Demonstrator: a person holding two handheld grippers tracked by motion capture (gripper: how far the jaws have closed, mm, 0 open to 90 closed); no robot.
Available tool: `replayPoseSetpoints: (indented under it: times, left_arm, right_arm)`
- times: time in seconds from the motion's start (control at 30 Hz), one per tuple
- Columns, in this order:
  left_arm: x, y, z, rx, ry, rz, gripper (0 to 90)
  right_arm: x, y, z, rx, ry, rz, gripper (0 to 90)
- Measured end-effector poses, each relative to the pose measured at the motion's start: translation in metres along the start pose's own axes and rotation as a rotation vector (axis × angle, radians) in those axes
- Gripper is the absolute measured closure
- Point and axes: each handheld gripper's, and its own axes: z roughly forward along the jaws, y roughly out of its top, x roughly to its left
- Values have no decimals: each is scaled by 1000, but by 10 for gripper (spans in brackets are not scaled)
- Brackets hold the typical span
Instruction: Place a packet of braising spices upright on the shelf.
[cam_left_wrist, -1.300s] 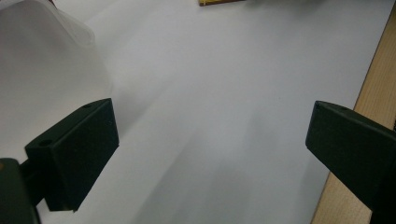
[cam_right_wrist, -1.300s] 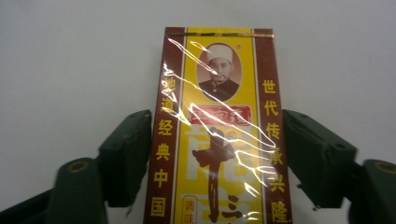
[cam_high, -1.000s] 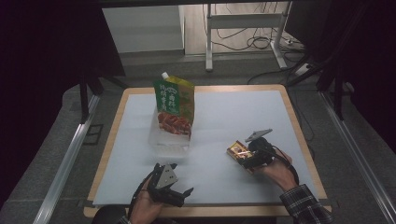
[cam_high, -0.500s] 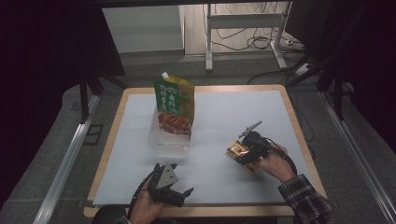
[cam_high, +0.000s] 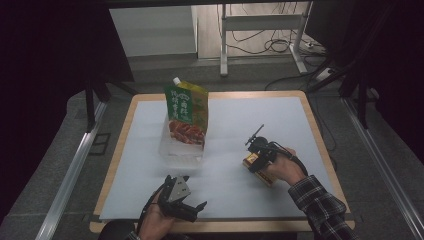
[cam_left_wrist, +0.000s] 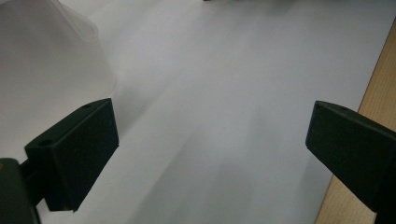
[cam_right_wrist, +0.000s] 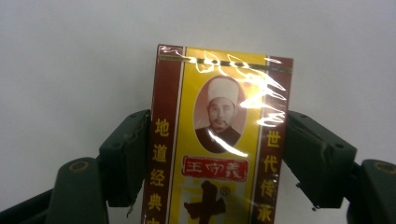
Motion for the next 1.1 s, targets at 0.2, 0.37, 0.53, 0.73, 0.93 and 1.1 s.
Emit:
replayPoseSetpoints:
  times: [0.2,0.37,0.53,0.73,0.93,1.1]
  left_arm:
    - [0,0,-1,-2,4,4,27]
    - [0,0,-1,-8,9,6,27]
    - [0,1,-1,-8,10,6,28]
    - [1,0,-2,-5,17,5,28]
    - [2,0,-2,-3,19,2,27]
    - [2,0,-2,-2,21,5,27]
  right_arm:
    - [3,2,0,12,-8,-5,308]
    - [1,-3,-9,-62,-5,8,312]
    - [1,-7,-19,-123,-3,8,315]
    - [-1,-13,-28,-218,-19,15,319]
    - [-3,-20,-34,-303,-16,31,319]
    - [-3,-23,-39,-356,-13,37,319]
